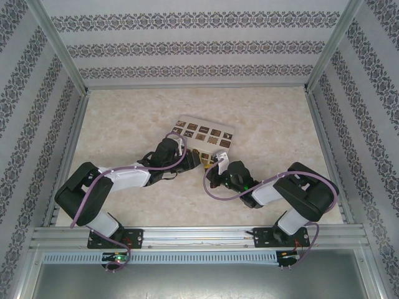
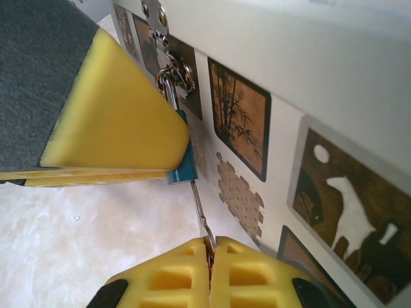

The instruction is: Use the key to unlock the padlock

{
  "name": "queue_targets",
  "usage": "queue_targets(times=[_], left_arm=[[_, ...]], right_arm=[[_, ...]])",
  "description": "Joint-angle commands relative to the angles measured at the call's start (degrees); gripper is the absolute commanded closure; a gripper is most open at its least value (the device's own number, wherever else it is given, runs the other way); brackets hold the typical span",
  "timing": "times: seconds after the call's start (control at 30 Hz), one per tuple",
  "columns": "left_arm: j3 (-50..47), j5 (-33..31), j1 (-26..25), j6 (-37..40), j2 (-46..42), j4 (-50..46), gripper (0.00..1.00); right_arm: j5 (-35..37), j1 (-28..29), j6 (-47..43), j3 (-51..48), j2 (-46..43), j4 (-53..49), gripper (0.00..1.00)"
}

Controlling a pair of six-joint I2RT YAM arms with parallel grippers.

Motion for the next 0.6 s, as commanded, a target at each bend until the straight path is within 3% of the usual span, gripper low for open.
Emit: queue_targets(times=[0.0, 0.23, 0.57], left_arm=[[1.24, 1.88, -0.75, -0.78, 0.09, 3.58, 0.71], [1.26, 1.67, -0.73, -0.87, 0.18, 3.66, 0.71], [1.54, 1.81, -0.73, -1.21, 0.27, 3.63, 0.71]], right_arm=[[-1.32, -0.51, 1.09, 0.06, -1.09, 4.12, 1.0], [-4.15, -0.57, 0.73, 0.63, -0.39, 4.47, 1.0], [-1.11, -0.7, 0.7, 0.18, -1.09, 5.26, 1.0]])
